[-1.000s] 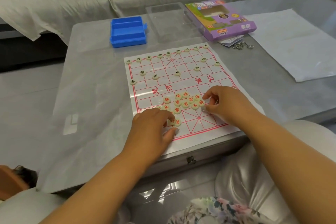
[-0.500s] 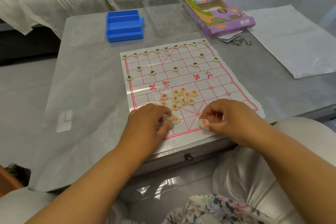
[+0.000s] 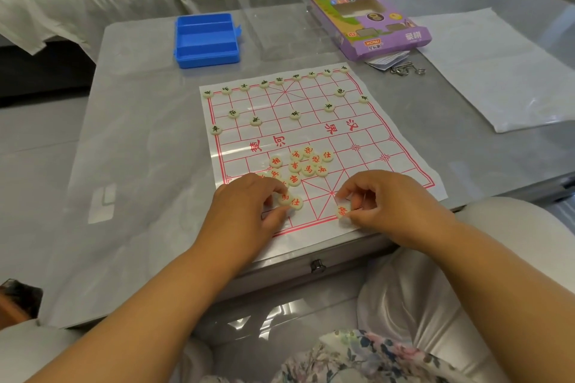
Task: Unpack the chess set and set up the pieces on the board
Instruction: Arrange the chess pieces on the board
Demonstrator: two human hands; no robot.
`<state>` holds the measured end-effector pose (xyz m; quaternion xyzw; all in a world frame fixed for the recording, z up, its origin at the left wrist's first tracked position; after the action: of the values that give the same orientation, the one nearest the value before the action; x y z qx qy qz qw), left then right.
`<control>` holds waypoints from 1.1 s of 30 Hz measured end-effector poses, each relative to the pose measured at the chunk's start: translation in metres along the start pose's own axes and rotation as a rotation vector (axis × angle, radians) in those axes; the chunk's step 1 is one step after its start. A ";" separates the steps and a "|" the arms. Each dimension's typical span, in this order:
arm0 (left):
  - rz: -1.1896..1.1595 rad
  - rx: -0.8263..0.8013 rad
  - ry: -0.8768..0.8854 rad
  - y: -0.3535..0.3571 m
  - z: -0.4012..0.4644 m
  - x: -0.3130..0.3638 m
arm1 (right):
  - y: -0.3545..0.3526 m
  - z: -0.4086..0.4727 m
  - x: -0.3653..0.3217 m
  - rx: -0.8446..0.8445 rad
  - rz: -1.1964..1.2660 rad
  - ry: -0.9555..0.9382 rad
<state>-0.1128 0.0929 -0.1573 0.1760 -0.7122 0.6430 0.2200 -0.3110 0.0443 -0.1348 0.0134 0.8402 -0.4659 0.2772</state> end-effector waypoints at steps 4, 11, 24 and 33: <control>0.011 -0.009 0.000 0.000 0.001 0.001 | -0.018 0.020 0.004 0.124 0.008 0.034; 0.032 -0.024 -0.022 -0.003 0.001 0.001 | -0.022 0.065 -0.002 0.200 -0.062 -0.004; -0.016 -0.077 -0.059 -0.005 -0.002 -0.003 | -0.052 0.010 0.008 0.075 -0.119 -0.040; -0.032 -0.069 -0.062 -0.006 -0.003 -0.001 | -0.027 0.001 0.018 -0.036 -0.284 -0.116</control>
<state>-0.1082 0.0954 -0.1531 0.1996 -0.7373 0.6088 0.2141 -0.3333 0.0238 -0.1234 -0.1376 0.8243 -0.4854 0.2568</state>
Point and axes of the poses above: each hand's wrist, its own z-axis towards the middle knuckle, its own y-axis out of the palm, x = y × z, the point moved 3 cm from there along z, towards the middle knuckle, and after that the axes turned 9 degrees about -x, right-handed, at the moved point
